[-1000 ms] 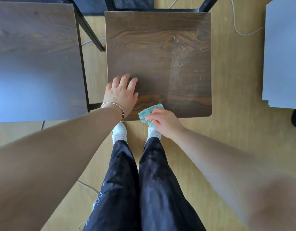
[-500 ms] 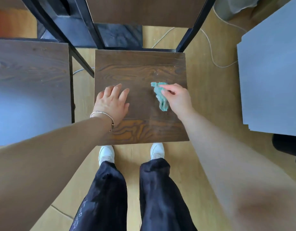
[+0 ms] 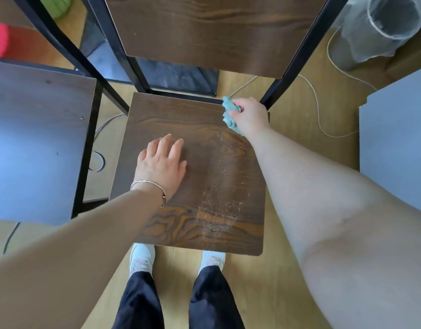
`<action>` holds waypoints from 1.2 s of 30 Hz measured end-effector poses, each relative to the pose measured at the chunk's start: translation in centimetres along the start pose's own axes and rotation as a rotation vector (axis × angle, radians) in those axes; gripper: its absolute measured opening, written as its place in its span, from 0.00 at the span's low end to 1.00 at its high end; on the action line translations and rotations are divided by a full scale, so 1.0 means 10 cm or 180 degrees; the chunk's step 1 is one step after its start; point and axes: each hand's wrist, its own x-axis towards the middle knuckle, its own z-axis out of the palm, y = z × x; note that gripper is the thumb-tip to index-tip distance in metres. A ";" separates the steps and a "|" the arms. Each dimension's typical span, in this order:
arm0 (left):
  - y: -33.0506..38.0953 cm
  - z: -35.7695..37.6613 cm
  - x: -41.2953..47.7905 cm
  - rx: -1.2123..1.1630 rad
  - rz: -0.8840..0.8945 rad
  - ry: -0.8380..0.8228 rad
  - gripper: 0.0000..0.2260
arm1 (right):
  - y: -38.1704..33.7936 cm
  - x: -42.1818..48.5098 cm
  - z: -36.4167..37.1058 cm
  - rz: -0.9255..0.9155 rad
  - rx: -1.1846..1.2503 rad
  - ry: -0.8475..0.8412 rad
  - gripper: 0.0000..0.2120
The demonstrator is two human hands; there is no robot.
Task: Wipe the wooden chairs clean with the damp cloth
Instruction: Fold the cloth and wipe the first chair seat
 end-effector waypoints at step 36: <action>-0.12 0.00 -0.52 0.0278 0.0588 -0.0514 0.23 | 0.37 -3.12 1.01 -0.0617 0.0040 -0.1329 0.13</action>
